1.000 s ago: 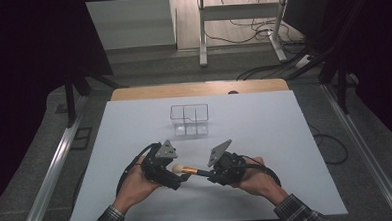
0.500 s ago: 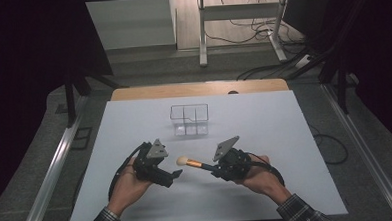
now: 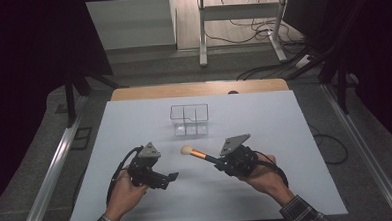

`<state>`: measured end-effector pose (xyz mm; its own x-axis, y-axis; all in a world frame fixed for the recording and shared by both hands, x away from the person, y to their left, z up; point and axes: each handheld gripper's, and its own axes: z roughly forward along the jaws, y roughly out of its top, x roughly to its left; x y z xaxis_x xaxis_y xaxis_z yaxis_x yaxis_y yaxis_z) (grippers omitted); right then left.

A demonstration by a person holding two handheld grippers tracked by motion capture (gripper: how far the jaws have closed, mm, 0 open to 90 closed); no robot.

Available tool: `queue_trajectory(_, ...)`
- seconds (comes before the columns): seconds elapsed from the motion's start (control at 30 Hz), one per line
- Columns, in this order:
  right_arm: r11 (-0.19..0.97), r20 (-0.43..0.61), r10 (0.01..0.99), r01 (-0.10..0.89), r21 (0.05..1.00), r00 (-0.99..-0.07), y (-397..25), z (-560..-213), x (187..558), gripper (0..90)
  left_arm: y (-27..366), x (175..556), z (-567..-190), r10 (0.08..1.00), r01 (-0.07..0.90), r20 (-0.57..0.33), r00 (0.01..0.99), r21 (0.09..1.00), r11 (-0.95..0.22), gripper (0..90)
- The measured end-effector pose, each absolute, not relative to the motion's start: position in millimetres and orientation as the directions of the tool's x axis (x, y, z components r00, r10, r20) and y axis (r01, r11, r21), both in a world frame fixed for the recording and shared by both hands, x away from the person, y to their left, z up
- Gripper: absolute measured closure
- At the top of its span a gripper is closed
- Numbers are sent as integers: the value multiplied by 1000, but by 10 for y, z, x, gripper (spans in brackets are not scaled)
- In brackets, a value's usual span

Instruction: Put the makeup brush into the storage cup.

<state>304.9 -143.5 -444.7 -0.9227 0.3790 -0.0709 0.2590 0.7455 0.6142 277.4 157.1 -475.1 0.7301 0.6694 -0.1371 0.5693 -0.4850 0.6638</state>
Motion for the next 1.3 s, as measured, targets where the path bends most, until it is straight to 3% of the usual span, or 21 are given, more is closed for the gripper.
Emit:
queue_trajectory(0.13,725,-75,396,262,637,-915,-1460,-4417,3035,770,1548,2762,-4741,675,587,-167,719,665,-461,27)
queue_trajectory(0.27,706,-79,407,259,659,-910,-1468,-4402,3024,770,1541,2788,-4713,664,629,-255,703,658,-413,20)
queue_trajectory(0.63,682,-71,411,254,686,-909,-1392,-4423,2974,769,1389,2901,-4662,573,666,-415,707,661,-344,7)
queue_trajectory(1.3,659,-45,395,248,710,-918,-1234,-4483,2894,769,1212,3040,-4645,524,672,-462,715,661,-334,61)
